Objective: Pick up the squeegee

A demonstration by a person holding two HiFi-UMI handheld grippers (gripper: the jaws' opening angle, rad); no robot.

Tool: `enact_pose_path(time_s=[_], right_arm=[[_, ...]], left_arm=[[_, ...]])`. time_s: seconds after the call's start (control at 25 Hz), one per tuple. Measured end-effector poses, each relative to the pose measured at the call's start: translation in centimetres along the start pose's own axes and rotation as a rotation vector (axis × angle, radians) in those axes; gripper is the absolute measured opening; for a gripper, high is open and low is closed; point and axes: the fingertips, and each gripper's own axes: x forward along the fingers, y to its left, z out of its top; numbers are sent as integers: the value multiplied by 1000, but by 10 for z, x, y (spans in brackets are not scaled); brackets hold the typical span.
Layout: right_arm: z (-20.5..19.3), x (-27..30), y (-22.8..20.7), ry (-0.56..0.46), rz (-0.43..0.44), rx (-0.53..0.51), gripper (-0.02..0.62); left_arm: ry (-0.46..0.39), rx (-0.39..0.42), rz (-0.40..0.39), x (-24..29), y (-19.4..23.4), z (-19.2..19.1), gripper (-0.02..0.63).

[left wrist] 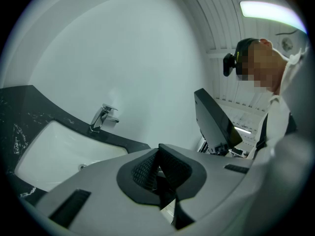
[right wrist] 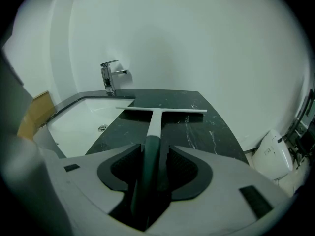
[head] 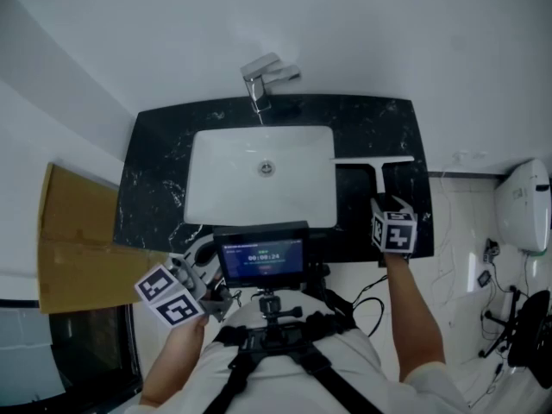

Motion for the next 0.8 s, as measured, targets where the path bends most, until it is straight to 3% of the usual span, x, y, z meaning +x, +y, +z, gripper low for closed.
enact_pose_path(time_s=[0.8], right_arm=[[2, 4, -1, -37, -3, -6, 181]], left_arm=[[-12, -7, -21, 1, 0, 2, -3]])
